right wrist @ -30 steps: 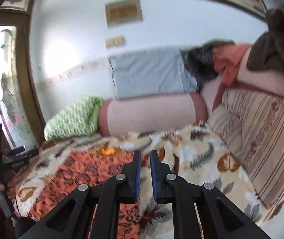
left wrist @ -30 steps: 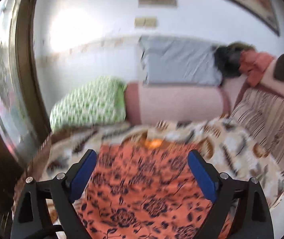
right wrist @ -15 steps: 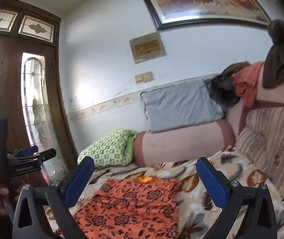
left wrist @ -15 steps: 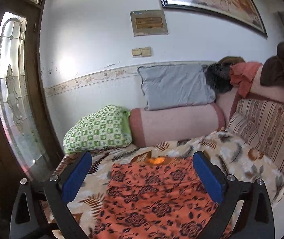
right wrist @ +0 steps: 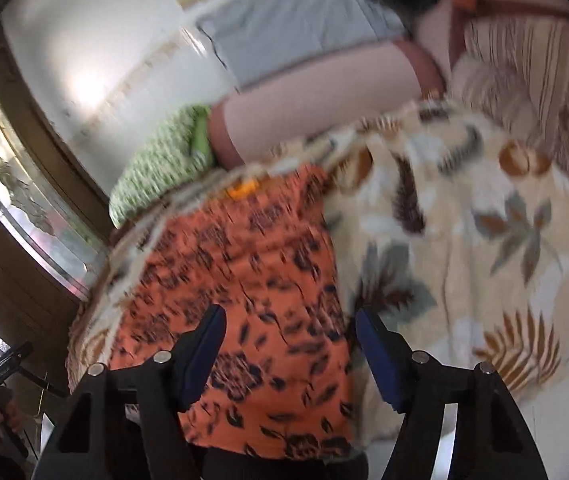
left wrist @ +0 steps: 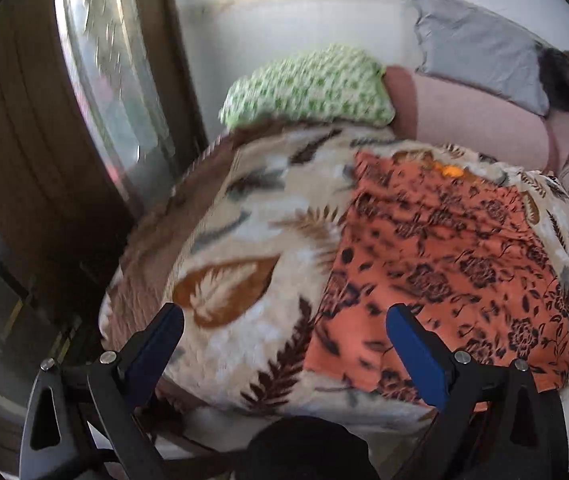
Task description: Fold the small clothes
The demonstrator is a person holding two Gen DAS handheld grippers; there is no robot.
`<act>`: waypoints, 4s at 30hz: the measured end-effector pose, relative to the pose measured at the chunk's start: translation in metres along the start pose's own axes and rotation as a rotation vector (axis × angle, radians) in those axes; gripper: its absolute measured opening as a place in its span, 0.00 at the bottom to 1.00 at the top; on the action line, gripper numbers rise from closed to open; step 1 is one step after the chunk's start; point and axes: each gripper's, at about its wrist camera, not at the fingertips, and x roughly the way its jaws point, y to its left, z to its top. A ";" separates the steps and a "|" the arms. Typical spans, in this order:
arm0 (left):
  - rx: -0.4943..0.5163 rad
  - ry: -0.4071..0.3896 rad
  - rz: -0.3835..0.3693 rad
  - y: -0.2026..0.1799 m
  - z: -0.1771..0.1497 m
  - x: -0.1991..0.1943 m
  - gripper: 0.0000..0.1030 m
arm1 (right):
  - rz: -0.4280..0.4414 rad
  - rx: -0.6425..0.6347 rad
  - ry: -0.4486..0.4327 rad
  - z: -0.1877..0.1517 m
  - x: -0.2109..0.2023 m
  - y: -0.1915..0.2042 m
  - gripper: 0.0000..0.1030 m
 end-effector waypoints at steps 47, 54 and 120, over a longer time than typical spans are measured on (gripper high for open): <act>0.059 0.353 -0.437 -0.019 -0.041 0.160 0.22 | 0.096 0.261 0.502 -0.060 0.098 -0.038 0.36; 0.056 0.352 -0.470 -0.024 -0.038 0.155 0.07 | 0.155 0.208 0.478 -0.060 0.102 -0.028 0.07; -0.192 0.127 -0.143 -0.106 0.154 0.288 0.78 | 0.105 -0.150 0.104 0.267 0.425 0.217 0.37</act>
